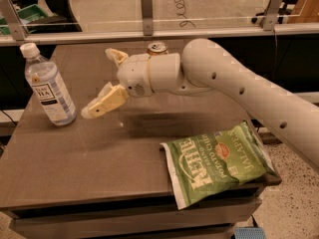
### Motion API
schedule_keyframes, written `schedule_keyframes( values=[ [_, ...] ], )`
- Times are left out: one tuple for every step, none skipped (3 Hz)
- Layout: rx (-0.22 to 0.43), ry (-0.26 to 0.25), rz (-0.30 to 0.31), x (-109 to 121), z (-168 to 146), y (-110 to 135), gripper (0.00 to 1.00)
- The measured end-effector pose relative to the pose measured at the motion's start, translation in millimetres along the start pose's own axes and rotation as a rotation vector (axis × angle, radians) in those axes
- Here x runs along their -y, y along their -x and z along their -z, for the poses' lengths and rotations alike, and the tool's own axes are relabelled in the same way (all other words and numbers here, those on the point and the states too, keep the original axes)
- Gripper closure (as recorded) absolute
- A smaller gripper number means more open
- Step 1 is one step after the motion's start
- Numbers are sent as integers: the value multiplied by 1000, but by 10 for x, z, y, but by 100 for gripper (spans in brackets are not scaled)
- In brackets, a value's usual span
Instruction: Place blue plastic bottle upright
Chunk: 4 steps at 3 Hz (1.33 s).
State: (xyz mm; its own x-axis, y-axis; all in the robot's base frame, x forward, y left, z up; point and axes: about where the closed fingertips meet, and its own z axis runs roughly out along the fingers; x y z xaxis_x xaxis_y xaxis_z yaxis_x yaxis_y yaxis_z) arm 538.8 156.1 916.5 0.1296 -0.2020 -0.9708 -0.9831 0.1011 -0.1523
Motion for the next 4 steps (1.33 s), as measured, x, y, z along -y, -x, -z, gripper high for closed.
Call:
schedule_keyframes(
  values=[
    [-45,-20,5,21,353,-18,0],
    [-91,-51,4,10,790,-58,0],
    [-124,-108,-1,-10,1319,-87,0],
    [-129,-122,-5,-9,1409,-110,0]
  ],
)
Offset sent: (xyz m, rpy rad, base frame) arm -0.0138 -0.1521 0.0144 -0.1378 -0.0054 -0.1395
